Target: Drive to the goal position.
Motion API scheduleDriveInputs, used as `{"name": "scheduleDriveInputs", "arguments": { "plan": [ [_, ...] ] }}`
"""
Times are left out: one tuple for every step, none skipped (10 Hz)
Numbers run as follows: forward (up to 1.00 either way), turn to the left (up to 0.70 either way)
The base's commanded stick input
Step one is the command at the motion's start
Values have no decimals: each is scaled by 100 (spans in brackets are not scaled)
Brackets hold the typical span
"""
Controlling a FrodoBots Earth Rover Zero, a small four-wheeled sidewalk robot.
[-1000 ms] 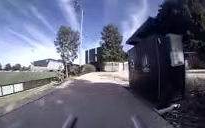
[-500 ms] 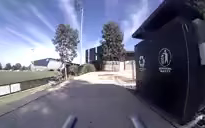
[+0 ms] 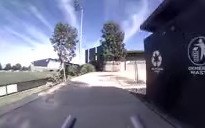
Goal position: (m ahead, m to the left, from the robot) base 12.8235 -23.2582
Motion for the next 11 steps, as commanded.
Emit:
{"name": "scheduleDriveInputs", "arguments": {
  "plan": [
    [100, 0],
    [100, 0],
    [100, 0],
    [100, 0],
    [100, 0],
    [100, 0],
    [100, 0],
    [100, 0],
    [100, 0],
    [100, 0],
    [100, 0]
  ]
}}
